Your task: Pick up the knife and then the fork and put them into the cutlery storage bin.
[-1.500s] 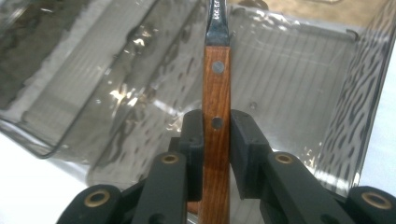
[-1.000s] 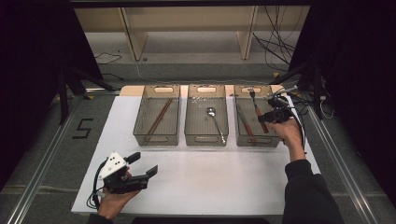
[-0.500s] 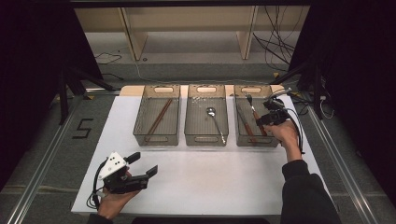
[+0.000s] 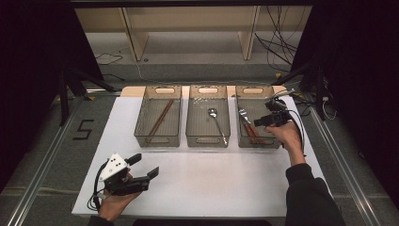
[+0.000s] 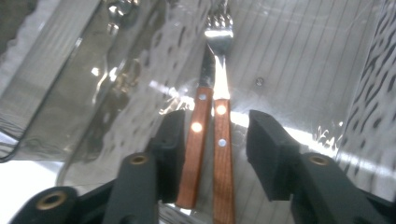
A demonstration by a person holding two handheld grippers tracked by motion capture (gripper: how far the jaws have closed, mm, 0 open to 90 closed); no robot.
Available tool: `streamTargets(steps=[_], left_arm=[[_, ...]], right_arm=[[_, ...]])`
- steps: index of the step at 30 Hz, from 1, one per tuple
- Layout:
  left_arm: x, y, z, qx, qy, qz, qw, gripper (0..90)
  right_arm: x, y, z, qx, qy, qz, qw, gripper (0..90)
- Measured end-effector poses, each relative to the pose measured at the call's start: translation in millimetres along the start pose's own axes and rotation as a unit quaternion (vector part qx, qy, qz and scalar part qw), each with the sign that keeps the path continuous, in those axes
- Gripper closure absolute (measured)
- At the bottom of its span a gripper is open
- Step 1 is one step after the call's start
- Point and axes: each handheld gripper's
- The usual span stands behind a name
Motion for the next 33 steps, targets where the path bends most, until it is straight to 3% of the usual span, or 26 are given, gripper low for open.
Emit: streamTargets(steps=[6, 14, 19, 24, 33], left_arm=[[-0.3, -0.3, 0.9, 0.000, -0.001, -0.001, 1.0000, 16.5], [-0.4, -0.3, 0.8, 0.001, -0.001, -0.002, 1.0000, 16.5], [-0.5, -0.3, 0.9, 0.002, -0.002, -0.002, 1.0000, 16.5], [-0.4, -0.2, 0.5, 0.002, -0.004, -0.003, 1.0000, 16.4], [-0.8, -0.1, 0.3, 0.002, -0.008, -0.003, 1.0000, 16.3]], right_arm=[[7.2, -2.9, -12.2, -0.034, 0.015, -0.008, 0.9993, 46.6], [22.8, -11.8, -28.3, -0.077, 0.044, -0.027, 0.9957, 35.3], [36.6, -22.0, -38.5, -0.105, 0.057, -0.048, 0.9917, 31.9], [52.0, -38.4, -49.9, -0.139, 0.081, -0.059, 0.9852, 28.6], [75.0, -68.3, -61.6, -0.174, 0.101, -0.088, 0.9756, 26.1]])
Point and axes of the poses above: each handheld gripper's, and its own axes: z roughly forward along the jaws, y roughly out of its top, x roughly to its left, and after that the axes turned 8 degrees about -y, right-handed
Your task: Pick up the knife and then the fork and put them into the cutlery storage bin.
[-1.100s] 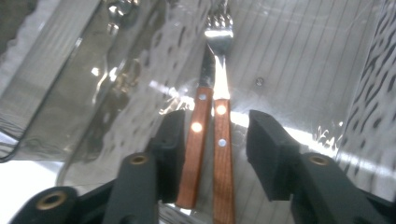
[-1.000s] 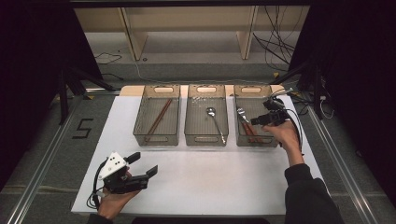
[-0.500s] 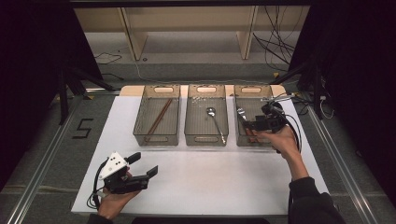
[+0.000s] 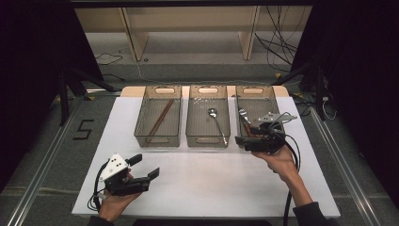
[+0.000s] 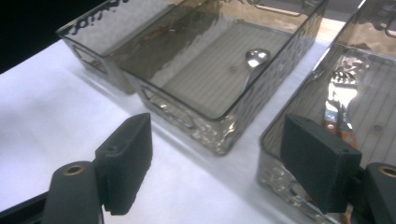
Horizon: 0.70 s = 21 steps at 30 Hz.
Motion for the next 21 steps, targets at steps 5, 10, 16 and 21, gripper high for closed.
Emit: streamTargets(steps=[5, 10, 16, 21], left_arm=[[0.1, 0.0, 0.1, 0.002, -0.003, -0.001, 1.0000, 16.2], [-1.5, 0.1, 1.2, 0.003, -0.008, -0.001, 1.0000, 16.2], [-2.7, 0.1, 2.5, 0.009, -0.015, 0.000, 0.9999, 16.2], [-3.2, 0.1, 2.5, 0.010, -0.020, -0.001, 0.9998, 16.2]], right_arm=[[8.4, -11.7, -8.1, -0.013, 0.006, -0.002, 0.9999, 25.2], [16.7, -23.9, -14.2, -0.026, 0.013, -0.011, 0.9995, 24.6], [27.8, -37.8, -18.5, -0.048, 0.021, -0.015, 0.9985, 24.3], [35.2, -48.9, -21.8, -0.063, 0.030, -0.012, 0.9975, 23.4]])
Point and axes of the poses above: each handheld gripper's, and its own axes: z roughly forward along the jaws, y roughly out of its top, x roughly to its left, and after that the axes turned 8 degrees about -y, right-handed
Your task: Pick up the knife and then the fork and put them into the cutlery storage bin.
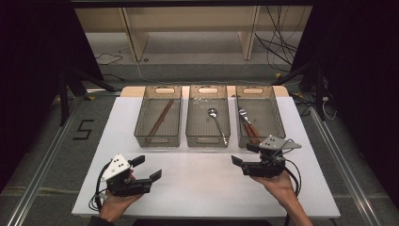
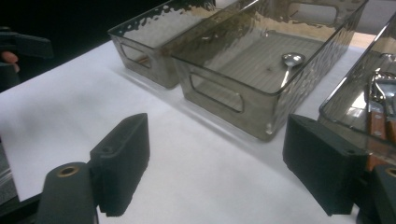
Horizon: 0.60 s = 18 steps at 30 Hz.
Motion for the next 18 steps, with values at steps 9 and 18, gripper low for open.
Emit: streamTargets(steps=[9, 18], left_arm=[[-0.3, 0.5, -0.3, -0.001, -0.007, -0.004, 1.0000, 16.2], [-1.6, 0.4, 0.1, 0.002, -0.014, -0.004, 0.9999, 16.2]], right_arm=[[8.3, -23.5, -9.2, -0.007, 0.017, 0.014, 0.9997, 20.0], [9.6, -38.1, -12.4, -0.010, 0.008, 0.016, 0.9998, 18.5]])
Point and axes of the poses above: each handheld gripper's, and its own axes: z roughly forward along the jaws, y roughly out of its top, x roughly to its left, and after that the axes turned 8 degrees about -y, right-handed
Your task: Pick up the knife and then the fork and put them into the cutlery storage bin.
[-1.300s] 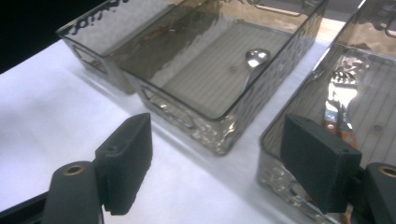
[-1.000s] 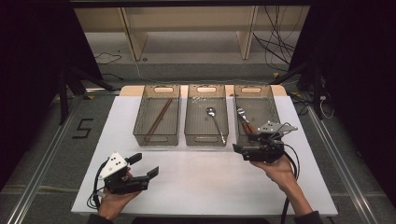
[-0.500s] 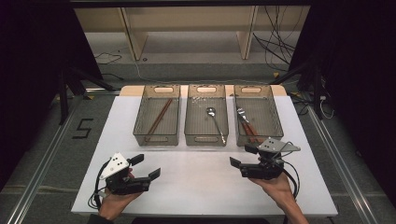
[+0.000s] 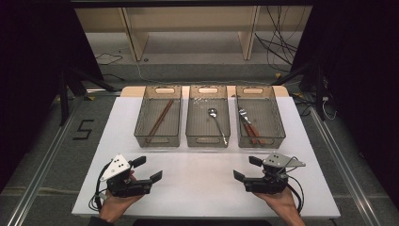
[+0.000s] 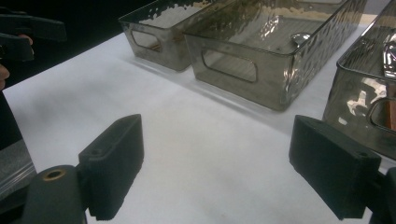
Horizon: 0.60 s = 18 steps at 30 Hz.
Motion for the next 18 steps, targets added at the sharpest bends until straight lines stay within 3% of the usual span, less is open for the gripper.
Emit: streamTargets(steps=[18], left_arm=[[-2.2, -1.4, 1.2, 0.010, -0.010, 0.001, 0.9999, 16.2]], right_arm=[[-0.3, -14.9, -11.6, -0.021, -0.016, 0.001, 0.9996, 18.2]])
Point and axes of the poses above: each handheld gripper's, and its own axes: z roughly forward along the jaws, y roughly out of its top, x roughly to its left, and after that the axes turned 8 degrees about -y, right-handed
